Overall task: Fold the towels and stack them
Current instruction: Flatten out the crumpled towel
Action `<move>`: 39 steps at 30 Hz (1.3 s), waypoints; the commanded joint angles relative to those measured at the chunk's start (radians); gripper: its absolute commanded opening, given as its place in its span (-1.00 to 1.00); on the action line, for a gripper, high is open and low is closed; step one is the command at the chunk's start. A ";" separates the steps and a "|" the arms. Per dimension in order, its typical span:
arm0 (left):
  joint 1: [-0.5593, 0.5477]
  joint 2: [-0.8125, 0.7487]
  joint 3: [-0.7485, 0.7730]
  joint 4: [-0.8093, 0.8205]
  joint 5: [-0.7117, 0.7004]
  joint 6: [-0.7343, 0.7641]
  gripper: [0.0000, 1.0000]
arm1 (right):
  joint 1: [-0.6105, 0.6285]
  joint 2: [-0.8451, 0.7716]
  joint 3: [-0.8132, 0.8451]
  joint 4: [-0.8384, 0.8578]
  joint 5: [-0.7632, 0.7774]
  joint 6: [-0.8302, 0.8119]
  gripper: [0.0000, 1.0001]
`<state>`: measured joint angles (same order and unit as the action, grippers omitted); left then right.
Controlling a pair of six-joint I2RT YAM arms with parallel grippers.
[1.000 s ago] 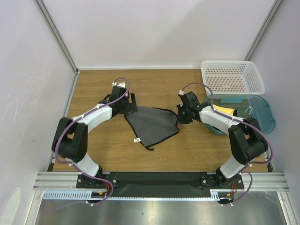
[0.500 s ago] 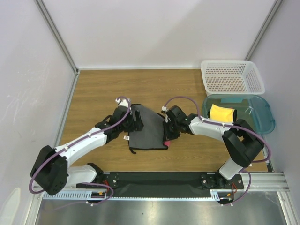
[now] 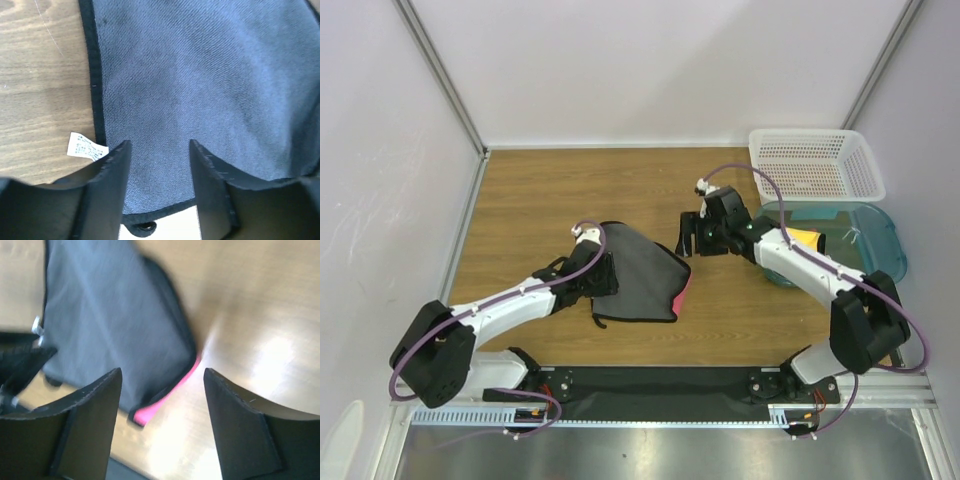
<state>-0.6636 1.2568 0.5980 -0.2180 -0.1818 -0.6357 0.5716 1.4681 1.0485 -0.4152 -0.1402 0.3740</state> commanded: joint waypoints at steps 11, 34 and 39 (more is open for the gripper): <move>-0.010 0.092 -0.038 0.031 0.007 0.057 0.00 | 0.001 0.304 0.180 0.052 0.054 -0.142 0.20; -0.033 0.145 -0.021 -0.050 -0.021 0.079 -0.14 | 0.037 0.440 0.229 0.050 0.080 -0.149 -0.87; -0.037 0.122 -0.023 -0.098 -0.054 0.053 -0.16 | 0.022 0.364 0.200 0.059 0.174 -0.087 -1.00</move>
<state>-0.6884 1.3689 0.5877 -0.1852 -0.2184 -0.5606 0.6056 1.9049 1.2457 -0.3767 -0.0509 0.2413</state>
